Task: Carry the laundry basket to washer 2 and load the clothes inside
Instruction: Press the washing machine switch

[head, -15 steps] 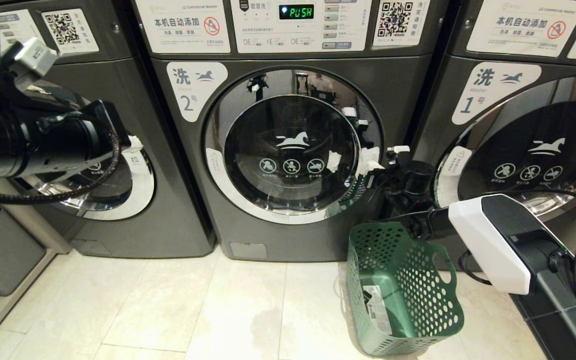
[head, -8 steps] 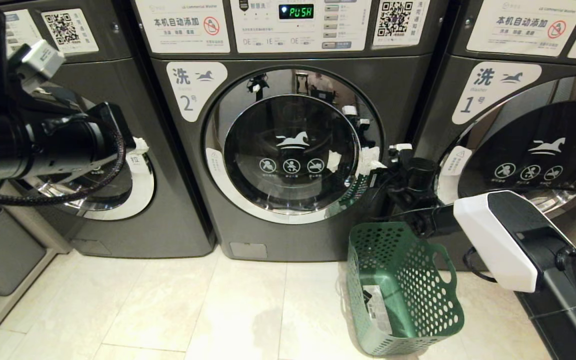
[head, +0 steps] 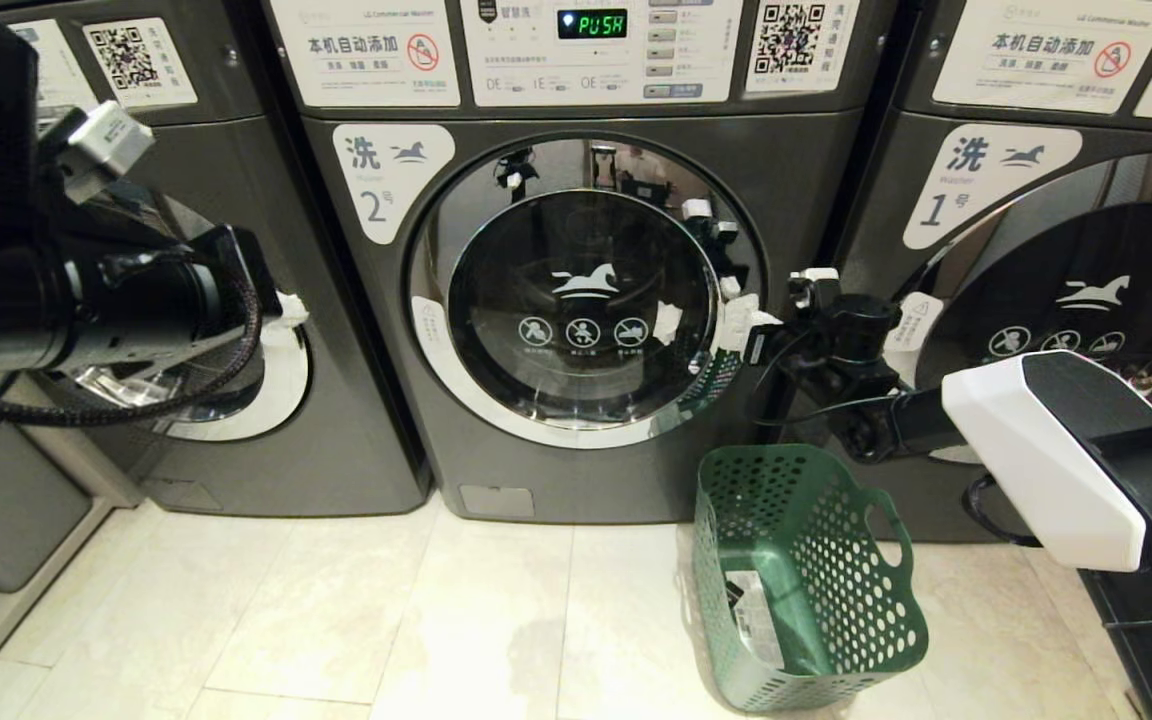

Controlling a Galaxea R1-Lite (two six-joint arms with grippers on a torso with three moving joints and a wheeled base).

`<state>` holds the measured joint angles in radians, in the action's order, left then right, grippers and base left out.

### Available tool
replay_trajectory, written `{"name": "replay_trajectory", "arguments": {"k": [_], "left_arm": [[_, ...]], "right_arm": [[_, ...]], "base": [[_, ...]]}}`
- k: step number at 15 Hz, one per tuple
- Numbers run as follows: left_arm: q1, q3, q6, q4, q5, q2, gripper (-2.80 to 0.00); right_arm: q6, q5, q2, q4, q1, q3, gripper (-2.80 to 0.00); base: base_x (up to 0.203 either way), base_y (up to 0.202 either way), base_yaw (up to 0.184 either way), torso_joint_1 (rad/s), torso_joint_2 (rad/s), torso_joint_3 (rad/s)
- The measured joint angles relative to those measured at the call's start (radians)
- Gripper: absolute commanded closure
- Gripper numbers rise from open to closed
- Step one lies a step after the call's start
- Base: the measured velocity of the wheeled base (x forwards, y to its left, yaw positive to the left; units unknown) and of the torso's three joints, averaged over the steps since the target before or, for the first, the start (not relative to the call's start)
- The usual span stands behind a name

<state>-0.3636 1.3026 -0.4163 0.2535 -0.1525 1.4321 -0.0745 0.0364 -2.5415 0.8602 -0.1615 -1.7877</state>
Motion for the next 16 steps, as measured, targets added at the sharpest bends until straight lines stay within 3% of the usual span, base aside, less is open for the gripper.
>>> {"name": "replay_trajectory", "arguments": {"k": [4,11,16], "left_arm": [[0.000,0.018,0.018,0.088,-0.043,-0.007,0.00],[-0.001,0.018,0.019,0.086,-0.046,-0.017,0.00],[-0.007,-0.001,0.016,0.075,-0.039,-0.034,0.00]], "right_arm": [[0.000,0.000,0.010,-0.001,0.002,0.001,0.00],[-0.002,0.003,0.015,0.006,-0.001,-0.012,0.00],[-0.006,0.005,0.020,-0.005,-0.003,-0.058,0.00]], "base": [[0.000,0.000,0.000,0.001,0.00,-0.140],[0.000,0.000,0.000,0.004,0.00,-0.186],[0.000,0.000,0.000,0.000,0.00,-0.029]]}}
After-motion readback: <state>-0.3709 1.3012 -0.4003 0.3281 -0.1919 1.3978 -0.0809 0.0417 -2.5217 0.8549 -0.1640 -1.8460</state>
